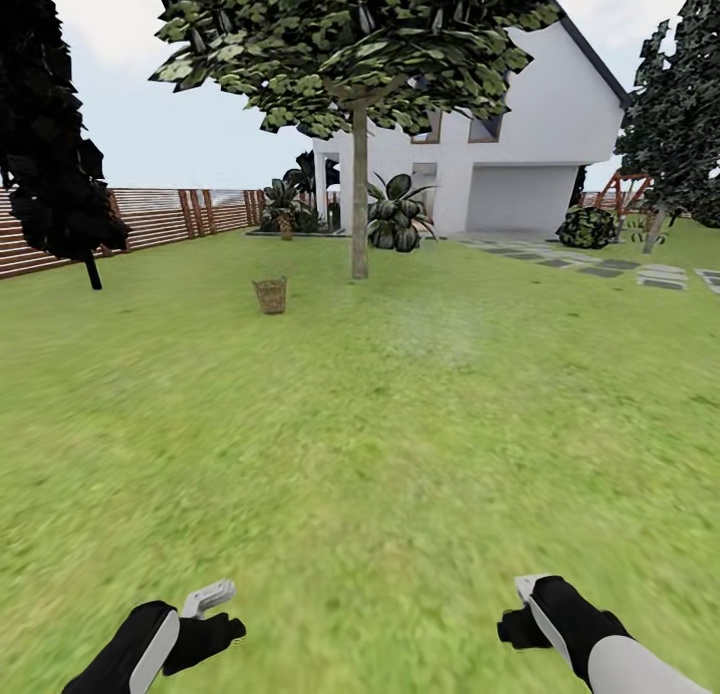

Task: Take the three Easter eggs out of the wicker basket on the lawn in the garden, then place them on the lawn next to a single tree (choose any tree) so that all three eggs are next to the same tree and none are left in the basket.

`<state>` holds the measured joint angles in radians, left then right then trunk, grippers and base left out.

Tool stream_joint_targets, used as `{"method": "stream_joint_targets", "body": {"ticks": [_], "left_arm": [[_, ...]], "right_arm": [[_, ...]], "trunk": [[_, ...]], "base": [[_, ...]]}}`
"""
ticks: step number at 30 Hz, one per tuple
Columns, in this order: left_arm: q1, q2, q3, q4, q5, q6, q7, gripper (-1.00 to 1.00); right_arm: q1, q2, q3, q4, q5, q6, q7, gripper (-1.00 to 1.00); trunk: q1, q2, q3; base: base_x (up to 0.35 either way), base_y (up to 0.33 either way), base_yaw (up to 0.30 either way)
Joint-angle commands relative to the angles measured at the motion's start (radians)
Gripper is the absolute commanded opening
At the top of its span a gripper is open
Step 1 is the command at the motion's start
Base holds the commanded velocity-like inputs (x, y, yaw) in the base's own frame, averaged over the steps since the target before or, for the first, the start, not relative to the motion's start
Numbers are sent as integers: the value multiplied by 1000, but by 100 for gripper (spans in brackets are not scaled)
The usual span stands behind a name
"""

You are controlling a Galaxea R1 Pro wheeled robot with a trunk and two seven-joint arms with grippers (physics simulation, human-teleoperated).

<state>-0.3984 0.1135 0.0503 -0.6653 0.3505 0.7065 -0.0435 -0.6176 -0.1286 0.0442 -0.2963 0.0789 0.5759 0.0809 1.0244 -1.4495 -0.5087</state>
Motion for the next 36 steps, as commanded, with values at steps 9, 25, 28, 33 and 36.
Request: {"method": "stream_joint_targets", "body": {"ticks": [9,25,28,33,36], "left_arm": [[0,-28,3,0,-4,5,-4,100],[0,-36,3,-9,-5,4,-4,100],[-3,-18,4,-18,-6,5,-4,100],[-9,4,6,-19,-8,7,-3,100],[-10,2,6,-16,-8,6,-3,100]], "right_arm": [[0,-4,2,-117,10,17,6,100],[-1,-7,3,-233,9,51,8,100],[0,3,11,-267,14,130,7,100],[-1,3,6,-274,14,153,6,100],[-1,-1,3,-274,14,150,3,100]], "trunk": [[1,-1,-1],[1,-1,-1],[1,-1,-1],[1,-1,-1],[1,-1,-1]], "base": [[323,110,0],[325,69,0],[329,2,0],[333,0,0],[336,0,0]]}}
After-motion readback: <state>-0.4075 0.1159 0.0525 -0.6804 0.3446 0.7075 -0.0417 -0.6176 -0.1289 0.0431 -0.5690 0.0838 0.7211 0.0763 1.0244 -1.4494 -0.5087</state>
